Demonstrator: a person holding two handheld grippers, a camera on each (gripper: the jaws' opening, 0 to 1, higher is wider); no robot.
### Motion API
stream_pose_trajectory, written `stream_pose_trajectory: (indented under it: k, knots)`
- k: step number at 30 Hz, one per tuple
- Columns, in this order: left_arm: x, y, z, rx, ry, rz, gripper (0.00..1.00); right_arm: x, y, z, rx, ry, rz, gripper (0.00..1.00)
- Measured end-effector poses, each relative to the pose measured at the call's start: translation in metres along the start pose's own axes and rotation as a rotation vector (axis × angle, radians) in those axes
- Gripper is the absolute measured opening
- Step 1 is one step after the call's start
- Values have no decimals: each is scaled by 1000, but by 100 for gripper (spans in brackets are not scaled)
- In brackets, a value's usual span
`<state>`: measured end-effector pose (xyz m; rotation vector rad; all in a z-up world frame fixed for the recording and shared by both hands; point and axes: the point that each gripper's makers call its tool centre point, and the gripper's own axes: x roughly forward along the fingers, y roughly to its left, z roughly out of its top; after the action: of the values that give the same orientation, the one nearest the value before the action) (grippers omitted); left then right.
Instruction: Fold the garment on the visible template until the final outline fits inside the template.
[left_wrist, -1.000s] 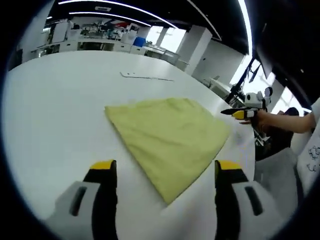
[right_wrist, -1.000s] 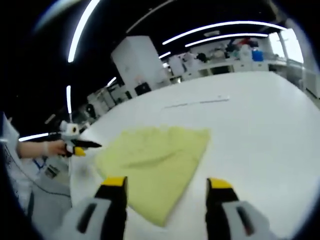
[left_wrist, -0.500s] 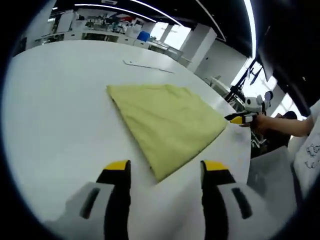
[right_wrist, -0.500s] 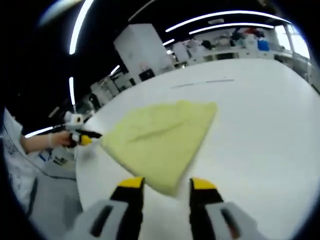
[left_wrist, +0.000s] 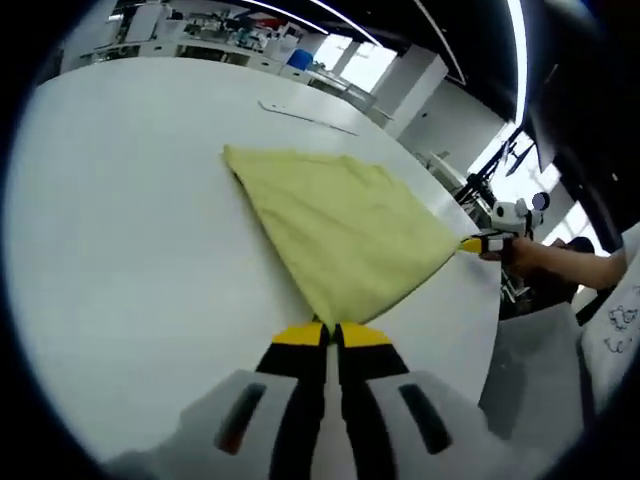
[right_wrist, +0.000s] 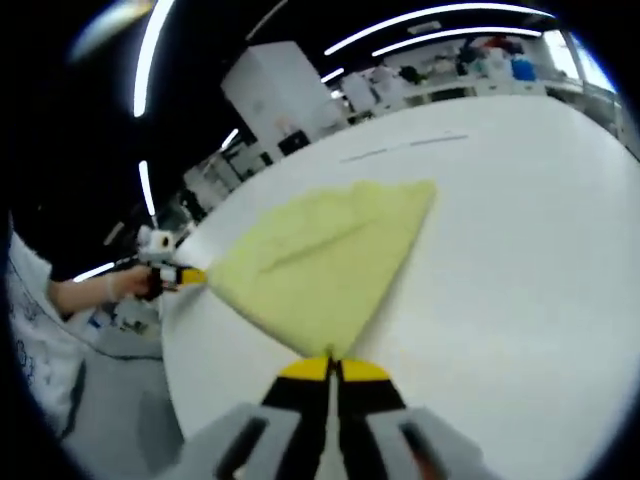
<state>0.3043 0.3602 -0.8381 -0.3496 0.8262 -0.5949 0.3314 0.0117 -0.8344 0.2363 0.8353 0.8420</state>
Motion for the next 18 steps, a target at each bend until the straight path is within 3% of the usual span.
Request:
stream_pose_trajectory:
  k: [2, 10, 18]
  knots:
    - [-1, 2, -2, -59, 5, 5, 0, -3, 2, -1, 5, -9, 2, 0]
    - [-11, -3, -13, -54, -9, 15, 0, -11, 15, -15, 17, -20, 14, 0]
    - [-26, -15, -43, -15, 30, 4, 0, -20, 25, -40, 50, -12, 25, 0]
